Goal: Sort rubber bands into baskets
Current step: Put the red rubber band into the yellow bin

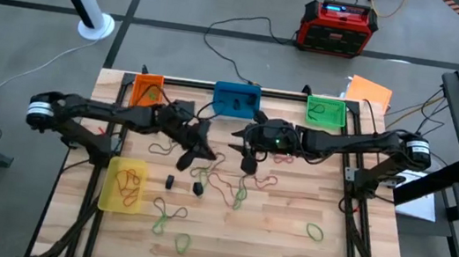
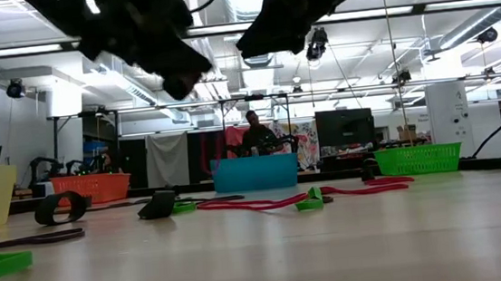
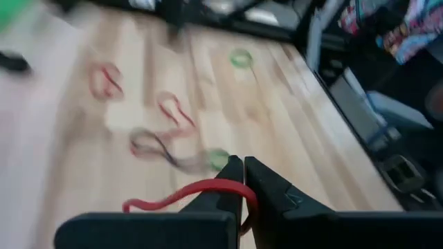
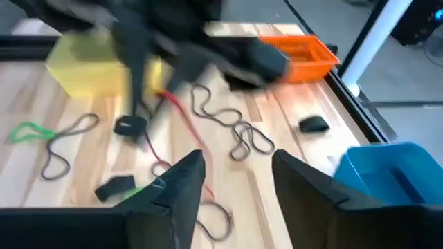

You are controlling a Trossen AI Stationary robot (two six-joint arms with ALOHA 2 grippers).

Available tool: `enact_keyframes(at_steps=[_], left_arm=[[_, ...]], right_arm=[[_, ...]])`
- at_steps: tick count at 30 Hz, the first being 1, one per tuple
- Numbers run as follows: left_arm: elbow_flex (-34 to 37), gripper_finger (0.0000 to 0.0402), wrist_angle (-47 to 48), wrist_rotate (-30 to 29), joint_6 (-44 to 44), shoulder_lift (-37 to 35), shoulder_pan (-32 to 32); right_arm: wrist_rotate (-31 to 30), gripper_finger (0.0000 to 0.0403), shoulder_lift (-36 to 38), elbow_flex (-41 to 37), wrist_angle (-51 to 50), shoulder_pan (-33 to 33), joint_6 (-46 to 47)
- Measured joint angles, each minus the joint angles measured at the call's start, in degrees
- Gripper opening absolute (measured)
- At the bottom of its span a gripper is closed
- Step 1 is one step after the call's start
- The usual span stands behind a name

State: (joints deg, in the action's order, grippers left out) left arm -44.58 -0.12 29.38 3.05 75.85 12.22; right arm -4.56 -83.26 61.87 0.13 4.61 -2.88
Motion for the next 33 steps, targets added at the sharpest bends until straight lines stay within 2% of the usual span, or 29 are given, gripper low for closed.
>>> enact_keyframes(at_steps=[4, 8, 13, 17, 24, 33], left_arm=[[-3.01, 0.0, 13.88, -2.92, 3.75, -6.86, -2.54], [-7.96, 0.0, 31.71, -5.85, 10.14, -11.95, -5.01], [-14.2, 0.0, 56.0, -13.28, 20.72, -15.83, -9.86], [-16.82, 0.0, 69.28, -17.72, 30.3, -17.43, -14.2], [-16.18, 0.0, 80.45, -18.42, 46.74, -19.12, -20.78], [-9.99, 0.0, 85.17, -18.39, 60.8, -18.75, -27.33]], right_arm=[[-0.01, 0.0187, 0.02, -0.02, -0.78, 1.41, -0.19], [-0.07, 0.0194, -0.21, -0.02, -0.73, 2.53, -0.69], [-0.07, 0.0196, -0.27, -0.32, -0.71, 2.83, -0.81], [-0.05, 0.0196, -0.27, -0.39, -0.69, 2.83, -1.04], [-0.04, 0.0196, -0.27, -0.86, -0.66, 2.83, -0.79], [-0.02, 0.0196, -0.31, -3.4, -0.71, 2.83, 1.49]])
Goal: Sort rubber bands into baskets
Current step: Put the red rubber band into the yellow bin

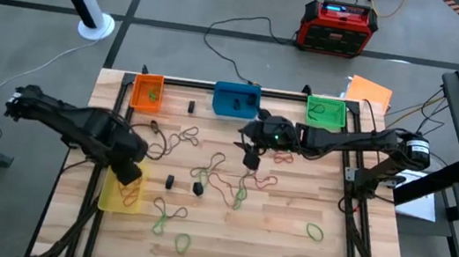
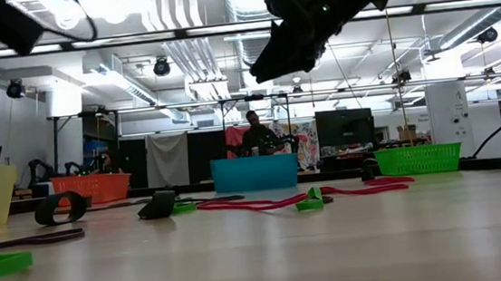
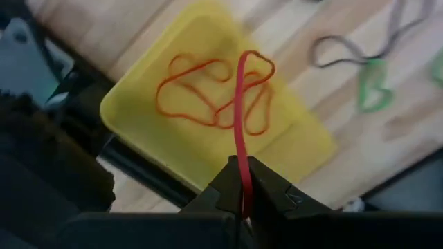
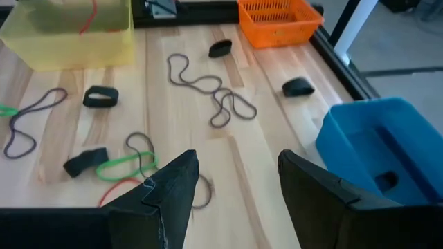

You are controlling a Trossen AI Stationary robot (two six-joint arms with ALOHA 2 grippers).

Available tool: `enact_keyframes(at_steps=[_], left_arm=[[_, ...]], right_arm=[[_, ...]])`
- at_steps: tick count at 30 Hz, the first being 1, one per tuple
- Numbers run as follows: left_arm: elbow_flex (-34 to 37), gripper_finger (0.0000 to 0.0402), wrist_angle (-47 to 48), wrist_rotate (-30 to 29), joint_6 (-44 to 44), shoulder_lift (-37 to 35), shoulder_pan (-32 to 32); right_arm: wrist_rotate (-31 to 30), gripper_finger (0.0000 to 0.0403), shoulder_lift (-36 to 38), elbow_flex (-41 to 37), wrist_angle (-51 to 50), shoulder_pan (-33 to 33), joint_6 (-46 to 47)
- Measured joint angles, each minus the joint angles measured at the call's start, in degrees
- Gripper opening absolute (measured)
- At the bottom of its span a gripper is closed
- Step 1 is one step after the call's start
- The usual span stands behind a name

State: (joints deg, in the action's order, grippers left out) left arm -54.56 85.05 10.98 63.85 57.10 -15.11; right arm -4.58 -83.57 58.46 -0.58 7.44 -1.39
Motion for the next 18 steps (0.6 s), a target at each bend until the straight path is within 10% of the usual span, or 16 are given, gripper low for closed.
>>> enact_keyframes(at_steps=[18], left_arm=[[7.23, 0.0013, -2.0, -2.57, 4.36, 4.72, -1.34]], right_arm=[[0.02, 0.0196, -0.02, -1.54, 0.07, -0.07, 2.91]])
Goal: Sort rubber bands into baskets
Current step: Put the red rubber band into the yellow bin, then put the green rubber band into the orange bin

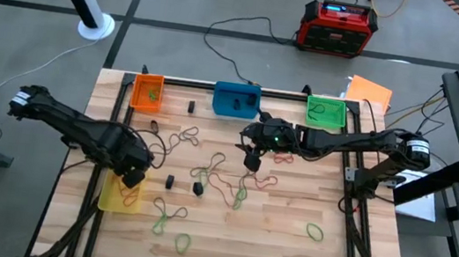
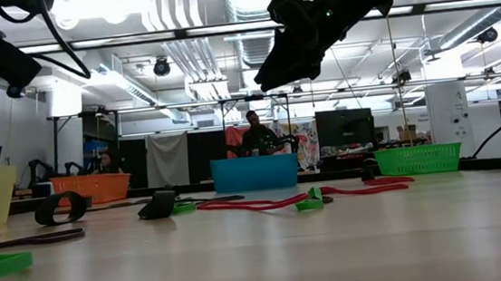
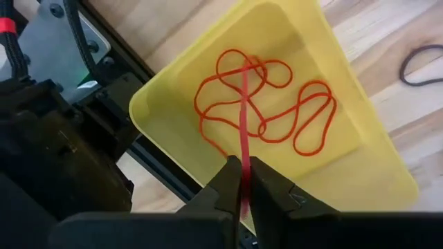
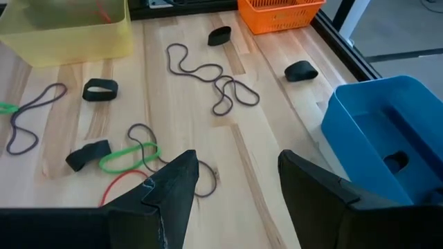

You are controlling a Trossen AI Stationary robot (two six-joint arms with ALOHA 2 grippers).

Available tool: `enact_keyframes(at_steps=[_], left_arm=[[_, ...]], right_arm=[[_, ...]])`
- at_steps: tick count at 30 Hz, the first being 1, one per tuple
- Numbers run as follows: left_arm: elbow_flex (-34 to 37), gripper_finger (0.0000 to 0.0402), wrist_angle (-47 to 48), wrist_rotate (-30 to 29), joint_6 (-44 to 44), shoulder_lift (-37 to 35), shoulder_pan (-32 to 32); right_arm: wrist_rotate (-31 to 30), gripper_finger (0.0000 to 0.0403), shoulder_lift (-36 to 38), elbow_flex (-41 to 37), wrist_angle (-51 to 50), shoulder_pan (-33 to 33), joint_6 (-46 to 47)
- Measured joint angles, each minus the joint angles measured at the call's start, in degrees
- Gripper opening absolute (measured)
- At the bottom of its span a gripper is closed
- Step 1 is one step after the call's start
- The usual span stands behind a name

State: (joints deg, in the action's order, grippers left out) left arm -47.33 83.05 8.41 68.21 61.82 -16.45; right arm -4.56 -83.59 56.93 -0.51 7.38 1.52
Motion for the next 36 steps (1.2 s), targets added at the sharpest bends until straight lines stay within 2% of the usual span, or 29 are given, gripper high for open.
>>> enact_keyframes(at_steps=[9, 11, 14, 19, 23, 27, 29, 33, 36], left_arm=[[0.0, 0.0088, -0.12, -0.65, -0.64, 0.13, 0.0], [-0.5, 0.0104, -1.12, -1.97, -1.35, 0.13, 0.0], [-1.97, 0.012, -7.52, -6.16, -4.41, 0.07, -0.01], [-3.9, 0.0125, -24.94, -14.87, -21.5, 0.05, -0.02], [-3.97, 0.0125, -37.44, -16.16, -39.83, 0.16, 0.09], [-3.96, 0.0125, -41.43, -18.77, -52.05, 0.52, 1.65], [-3.93, 0.0125, -41.67, -19.32, -56.61, 0.39, 2.88], [-2.97, 0.0125, -43.59, -19.02, -64.72, -0.41, 4.55], [-1.12, 0.0125, -48.06, -16.57, -69.95, -1.35, 5.96]], right_arm=[[0.0, 0.0196, 0.0, 0.0, -0.05, 0.0, -0.02], [0.0, 0.0196, 0.0, -0.04, -0.1, 0.0, 0.0], [0.02, 0.0196, 0.0, -0.07, -0.45, 0.0, 1.02], [0.02, 0.0196, 0.0, -0.07, -5.42, 0.0, 5.18], [0.04, 0.0196, 0.0, -0.07, -13.0, -0.14, 8.76], [0.04, 0.0193, 0.0, 0.11, -21.98, -0.54, 14.88], [-0.02, 0.0189, 0.0, 1.32, -29.75, -0.91, 18.99], [-0.14, 0.0178, 0.0, 4.46, -43.23, -2.1, 28.23], [-0.07, 0.0169, 0.0, 5.56, -50.02, -2.71, 32.0]])
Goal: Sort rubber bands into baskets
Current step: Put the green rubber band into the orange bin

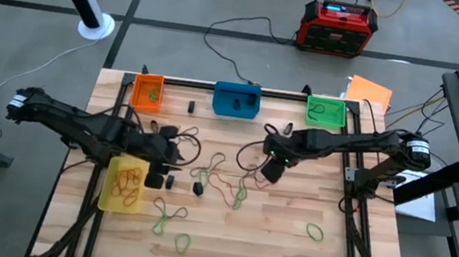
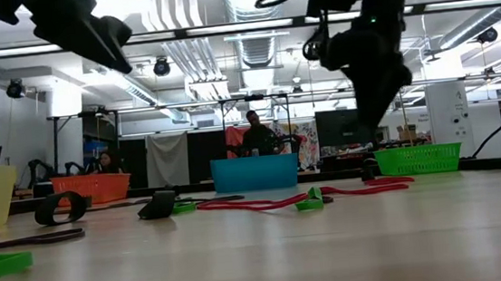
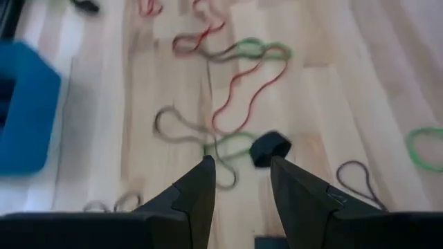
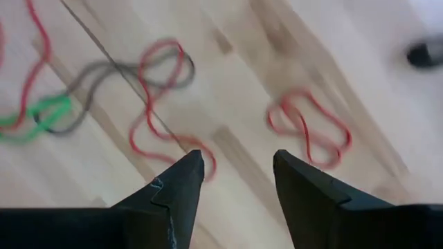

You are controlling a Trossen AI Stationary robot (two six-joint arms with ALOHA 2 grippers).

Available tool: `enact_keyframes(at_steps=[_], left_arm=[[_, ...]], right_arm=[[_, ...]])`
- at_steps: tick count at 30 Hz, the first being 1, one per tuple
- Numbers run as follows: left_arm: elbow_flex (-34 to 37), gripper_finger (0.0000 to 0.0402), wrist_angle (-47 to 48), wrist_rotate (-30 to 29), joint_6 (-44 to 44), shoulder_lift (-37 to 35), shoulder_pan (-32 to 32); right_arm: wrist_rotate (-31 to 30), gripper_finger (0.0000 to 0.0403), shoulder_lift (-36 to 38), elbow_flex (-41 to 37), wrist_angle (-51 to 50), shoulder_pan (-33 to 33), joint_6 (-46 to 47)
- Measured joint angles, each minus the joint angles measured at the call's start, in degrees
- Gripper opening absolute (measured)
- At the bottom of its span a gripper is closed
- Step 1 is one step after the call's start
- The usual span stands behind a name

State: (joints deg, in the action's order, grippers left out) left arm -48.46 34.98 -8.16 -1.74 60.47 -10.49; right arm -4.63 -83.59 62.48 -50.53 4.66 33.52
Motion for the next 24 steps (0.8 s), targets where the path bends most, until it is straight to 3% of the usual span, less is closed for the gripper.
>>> enact_keyframes(at_steps=[3, 8, 14, 19, 24], left_arm=[[1.71, 0.0125, -3.14, 4.45, -3.31, -0.61, 1.73], [4.17, 0.0125, -5.22, 8.74, -6.04, -1.37, 4.52], [4.99, 0.0125, -7.48, 8.76, -8.77, -1.48, 6.47], [4.99, 0.0125, -10.34, 8.06, -12.86, -1.87, 6.65], [4.36, 0.0125, -10.7, 2.85, -15.28, -2.17, 7.38]], right_arm=[[1.44, 0.0163, 0.0, 0.0, -4.3, -0.72, 1.44], [9.98, 0.0156, 0.0, -0.41, -10.04, -4.49, 7.13], [16.65, 0.0153, 0.18, -0.44, -12.37, -13.21, 19.53], [16.97, 0.0164, 0.28, -0.71, -12.73, -22.01, 31.02], [17.15, 0.0182, 0.28, -0.75, -12.49, -29.9, 43.35]])
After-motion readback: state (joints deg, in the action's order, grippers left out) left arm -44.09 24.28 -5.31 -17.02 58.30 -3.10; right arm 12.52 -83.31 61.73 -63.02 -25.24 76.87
